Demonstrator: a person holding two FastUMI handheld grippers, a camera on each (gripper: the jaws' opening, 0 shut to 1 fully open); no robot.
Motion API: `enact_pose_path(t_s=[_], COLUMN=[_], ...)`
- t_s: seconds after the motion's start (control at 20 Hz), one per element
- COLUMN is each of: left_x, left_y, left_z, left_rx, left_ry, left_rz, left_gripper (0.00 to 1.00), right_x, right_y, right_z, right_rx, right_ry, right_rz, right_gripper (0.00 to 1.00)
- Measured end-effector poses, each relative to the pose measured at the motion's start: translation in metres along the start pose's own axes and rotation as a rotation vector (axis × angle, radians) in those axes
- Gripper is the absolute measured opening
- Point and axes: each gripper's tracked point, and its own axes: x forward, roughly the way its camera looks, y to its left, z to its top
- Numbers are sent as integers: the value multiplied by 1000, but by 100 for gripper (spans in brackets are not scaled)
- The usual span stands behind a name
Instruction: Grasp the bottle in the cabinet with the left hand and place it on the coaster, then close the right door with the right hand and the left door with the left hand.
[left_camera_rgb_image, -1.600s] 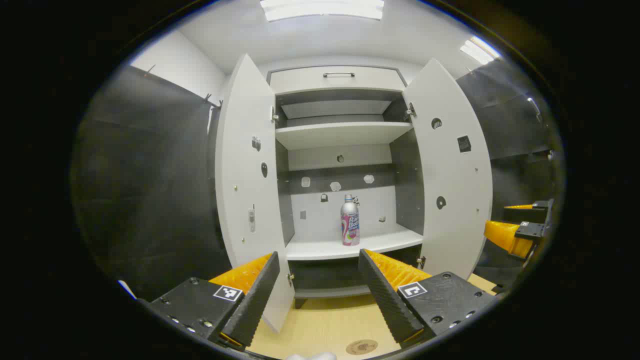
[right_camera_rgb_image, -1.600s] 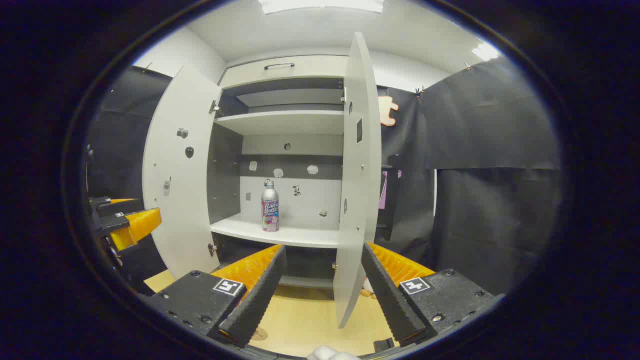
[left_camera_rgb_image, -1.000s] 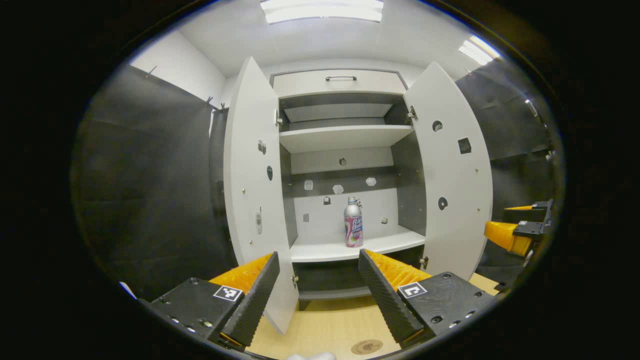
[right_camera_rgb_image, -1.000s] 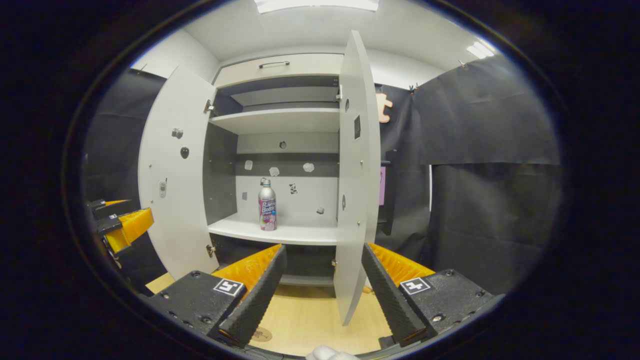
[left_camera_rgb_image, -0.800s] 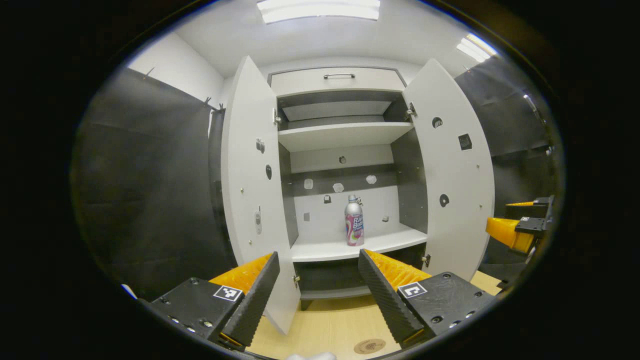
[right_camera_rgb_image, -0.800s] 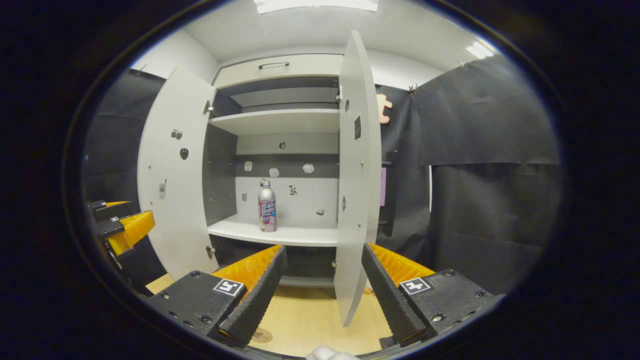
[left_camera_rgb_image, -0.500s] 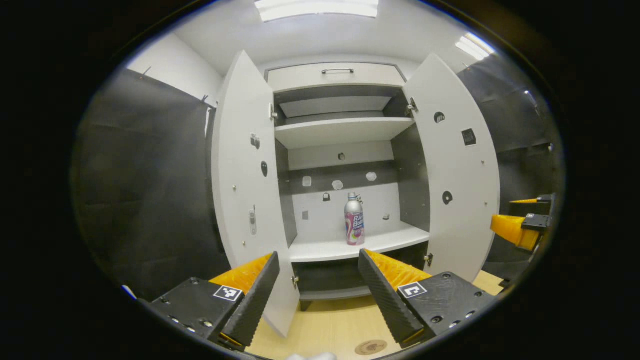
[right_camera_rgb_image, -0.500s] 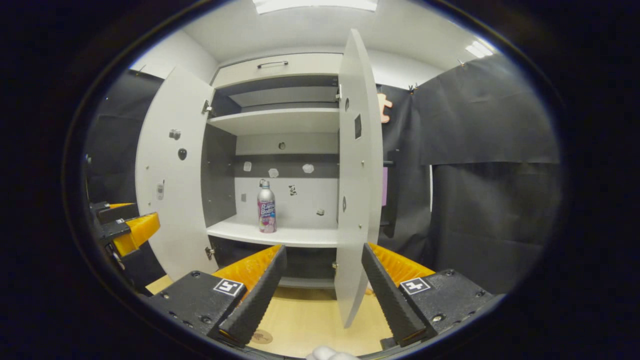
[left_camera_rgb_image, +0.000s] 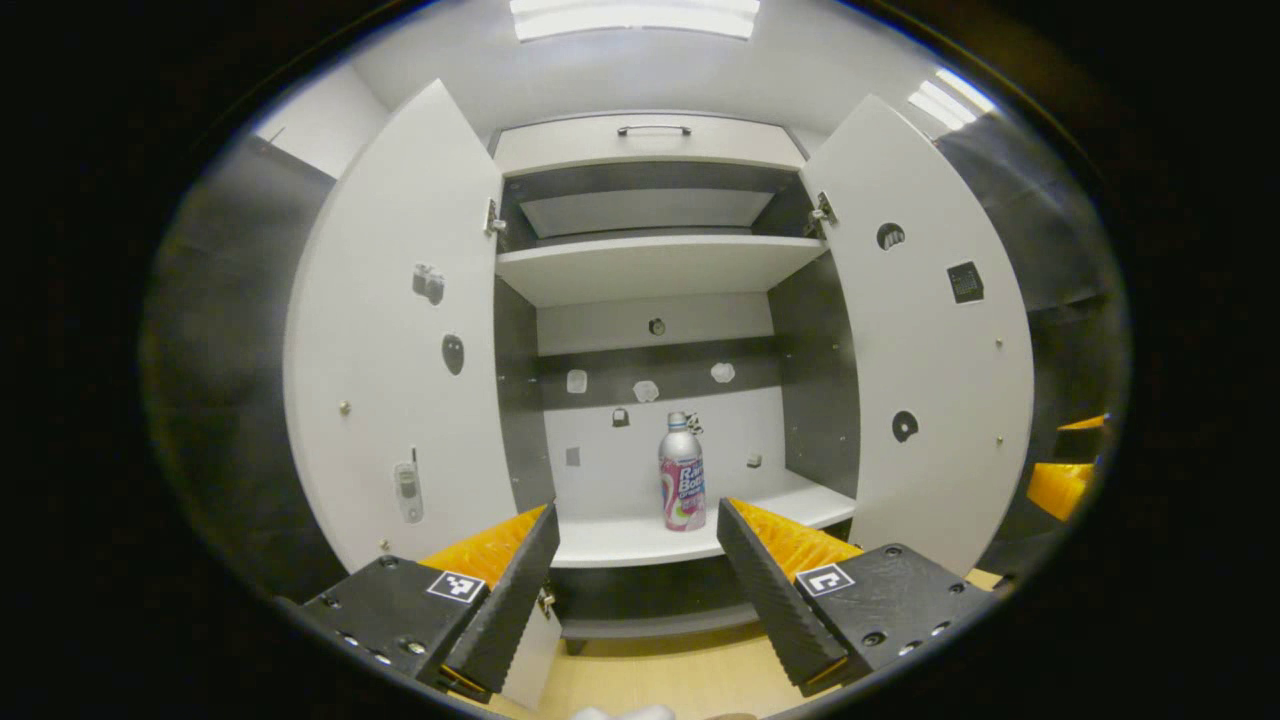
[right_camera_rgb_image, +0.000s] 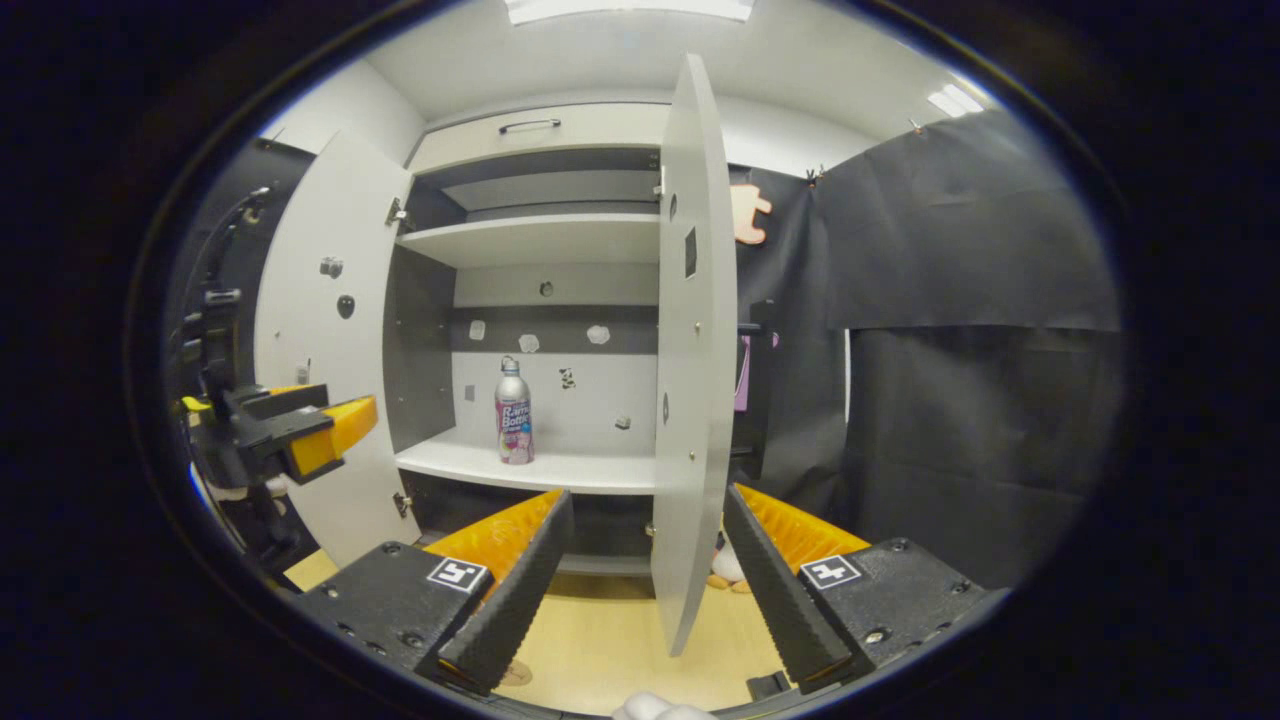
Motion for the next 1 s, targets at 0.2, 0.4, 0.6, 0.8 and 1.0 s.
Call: enact_pose_path(t_s=[0.2, 0.4, 0.6, 0.8, 1.0], left_x=[61, 128, 186, 234, 265], left_y=[-11, -21, -29, -33, -31], left_z=[12, 7, -13, -36, -58], left_rx=[12, 22, 24, 32, 8], left_ry=[-35, -18, 16, 40, 90], left_rz=[-13, -16, 13, 39, 51], left_gripper=[97, 97, 97, 97, 98], right_x=[-6, -9, -12, -12, -10], right_y=[-3, -7, -13, -21, -32], right_z=[2, 7, 7, 2, -5], right_rx=[4, -1, -14, -16, -23], right_ry=[13, 17, 24, 52, 77], right_rz=[-11, -37, -66, -102, -133], right_gripper=[97, 99, 99, 99, 99])
